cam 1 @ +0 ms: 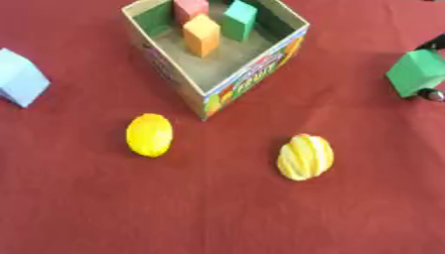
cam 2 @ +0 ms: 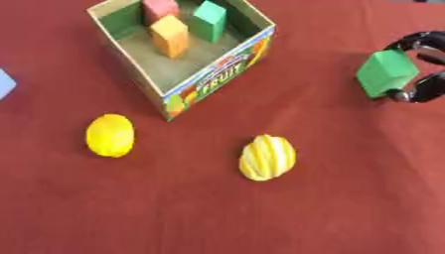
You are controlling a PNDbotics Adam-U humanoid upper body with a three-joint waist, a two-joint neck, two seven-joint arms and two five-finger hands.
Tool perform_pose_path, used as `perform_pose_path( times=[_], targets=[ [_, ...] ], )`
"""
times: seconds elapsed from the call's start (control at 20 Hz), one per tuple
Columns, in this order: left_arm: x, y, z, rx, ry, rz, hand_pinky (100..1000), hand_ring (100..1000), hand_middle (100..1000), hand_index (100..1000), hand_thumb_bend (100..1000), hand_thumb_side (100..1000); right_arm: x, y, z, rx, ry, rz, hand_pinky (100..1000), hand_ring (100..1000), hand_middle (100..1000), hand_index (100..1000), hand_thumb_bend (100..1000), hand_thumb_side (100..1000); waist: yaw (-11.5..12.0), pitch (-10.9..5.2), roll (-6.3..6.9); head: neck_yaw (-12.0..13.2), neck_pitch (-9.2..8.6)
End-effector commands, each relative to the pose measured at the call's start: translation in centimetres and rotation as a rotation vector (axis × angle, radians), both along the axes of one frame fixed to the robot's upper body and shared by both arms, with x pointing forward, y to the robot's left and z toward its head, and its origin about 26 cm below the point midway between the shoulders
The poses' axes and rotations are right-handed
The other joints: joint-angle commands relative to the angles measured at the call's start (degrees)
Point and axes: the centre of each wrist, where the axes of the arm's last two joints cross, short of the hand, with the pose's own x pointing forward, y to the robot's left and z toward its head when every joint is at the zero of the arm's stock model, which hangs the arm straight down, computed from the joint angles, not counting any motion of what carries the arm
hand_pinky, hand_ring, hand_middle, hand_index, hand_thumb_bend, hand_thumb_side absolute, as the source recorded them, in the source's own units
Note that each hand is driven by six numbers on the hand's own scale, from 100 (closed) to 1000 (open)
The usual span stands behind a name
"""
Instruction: Pick up objects on the table and place them in the box.
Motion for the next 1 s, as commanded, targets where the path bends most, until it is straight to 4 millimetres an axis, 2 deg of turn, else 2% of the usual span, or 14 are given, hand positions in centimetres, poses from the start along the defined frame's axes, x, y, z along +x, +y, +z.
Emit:
perform_pose_path(
  times=[0.05, 0.2, 0.3, 0.5, 0.6, 1.0],
  targets=[
    [-0.2, 0.0, 0.8, 0.014, -0.023, -0.006, 755, 561, 551, 817, 100, 518, -0.2, -0.2, 1.5, 0.001, -0.058, 0.002, 878, 870, 690, 794, 366, 148, 0.0, -1.05, 0.26, 0.2, -0.59],
    [-0.2, 0.0, 0.7, 0.013, -0.021, -0.004, 755, 562, 552, 816, 100, 519, -0.2, 0.1, 1.9, 0.029, -0.105, 0.027, 858, 805, 566, 658, 269, 133, -0.2, -1.26, 0.17, 0.2, -0.29],
    [-0.2, 0.0, 0.7, 0.012, -0.02, -0.002, 755, 562, 552, 816, 100, 520, -0.3, 0.4, 2.3, 0.049, -0.137, 0.048, 847, 772, 532, 612, 211, 116, -0.3, -1.51, 0.07, 0.2, -0.15],
    [-0.3, 0.1, 0.6, 0.012, -0.018, 0.002, 755, 563, 552, 816, 100, 521, -0.5, 1.4, 3.6, 0.082, -0.188, 0.086, 840, 749, 524, 602, 100, 100, -0.8, -2.21, -0.28, 0.3, 0.24],
    [-0.3, 0.1, 0.6, 0.014, -0.017, 0.003, 755, 563, 553, 816, 100, 520, -0.6, 2.4, 4.7, 0.088, -0.201, 0.124, 841, 744, 528, 613, 100, 100, -1.0, -2.69, -0.52, 0.4, 0.47],
    [-0.3, 0.2, 0.7, 0.035, -0.017, 0.005, 756, 566, 555, 816, 100, 515, -1.2, 9.7, 9.3, 0.041, -0.129, 0.365, 840, 735, 571, 671, 100, 130, -1.5, -5.01, -2.0, -0.3, 1.78]
  ],
)
